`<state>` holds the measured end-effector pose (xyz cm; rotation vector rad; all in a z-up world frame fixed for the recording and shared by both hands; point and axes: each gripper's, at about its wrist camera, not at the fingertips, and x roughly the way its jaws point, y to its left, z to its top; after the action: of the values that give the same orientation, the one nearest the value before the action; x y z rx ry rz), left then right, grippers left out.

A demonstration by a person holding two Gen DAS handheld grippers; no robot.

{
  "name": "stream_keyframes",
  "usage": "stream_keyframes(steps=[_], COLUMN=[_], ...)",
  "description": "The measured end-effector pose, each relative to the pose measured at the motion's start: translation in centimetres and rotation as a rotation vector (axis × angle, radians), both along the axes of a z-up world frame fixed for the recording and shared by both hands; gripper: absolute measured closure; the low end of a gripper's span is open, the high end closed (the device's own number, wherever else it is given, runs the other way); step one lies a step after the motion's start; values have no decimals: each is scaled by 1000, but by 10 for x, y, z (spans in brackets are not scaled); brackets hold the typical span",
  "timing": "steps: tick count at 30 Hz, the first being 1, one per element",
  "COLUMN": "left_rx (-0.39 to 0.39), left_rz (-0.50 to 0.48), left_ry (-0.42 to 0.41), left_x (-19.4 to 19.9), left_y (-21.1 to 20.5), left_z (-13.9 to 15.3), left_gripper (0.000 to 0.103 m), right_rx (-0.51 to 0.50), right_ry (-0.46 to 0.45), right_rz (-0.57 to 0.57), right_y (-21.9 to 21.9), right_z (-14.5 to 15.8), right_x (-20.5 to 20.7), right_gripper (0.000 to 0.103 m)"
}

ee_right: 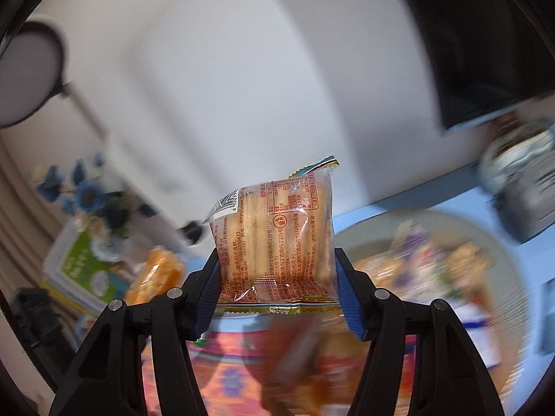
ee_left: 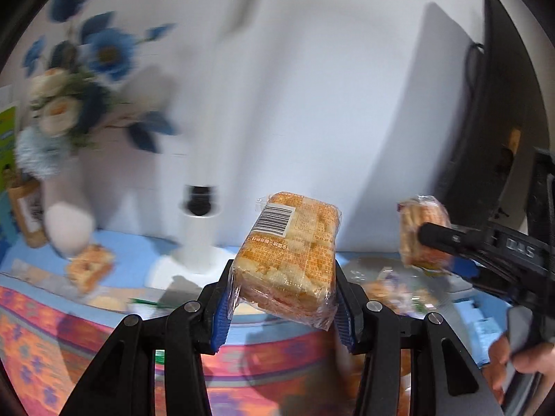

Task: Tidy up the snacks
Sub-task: 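Carry both packs over the amber bowl and open both tools to release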

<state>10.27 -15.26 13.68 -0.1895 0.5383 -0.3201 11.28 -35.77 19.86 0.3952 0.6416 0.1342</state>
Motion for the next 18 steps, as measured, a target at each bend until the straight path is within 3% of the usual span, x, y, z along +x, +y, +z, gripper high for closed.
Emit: stream_keyframes(steps=[4,6,8,9,12,18], left_rx=[-9,19,64,76,107,161], left_rz=[-70,-70,-106,-122,-86,-39], left_ry=[39,80,132,150,136,138], left_x=[3,8,15,16,10,14], left_y=[-47,-64,-79,-82,-78,-55], left_z=[-5,-15,-26,-30,-33,-31], left_gripper=[55,48,13,9,5,4], right_rx=[-50,-54,-75,-72,-29,43], right_ry=[24,32,86,131,187,185], right_rz=[-49,-73,-90,-95,-125,-148], right_y=[-35,-47,-58,-63,-79,-72], right_z=[9,8,0,-7,-21,-25], right_x=[-1,-2,4,9,4,-3], right_gripper=[43,41,26,14,14,14])
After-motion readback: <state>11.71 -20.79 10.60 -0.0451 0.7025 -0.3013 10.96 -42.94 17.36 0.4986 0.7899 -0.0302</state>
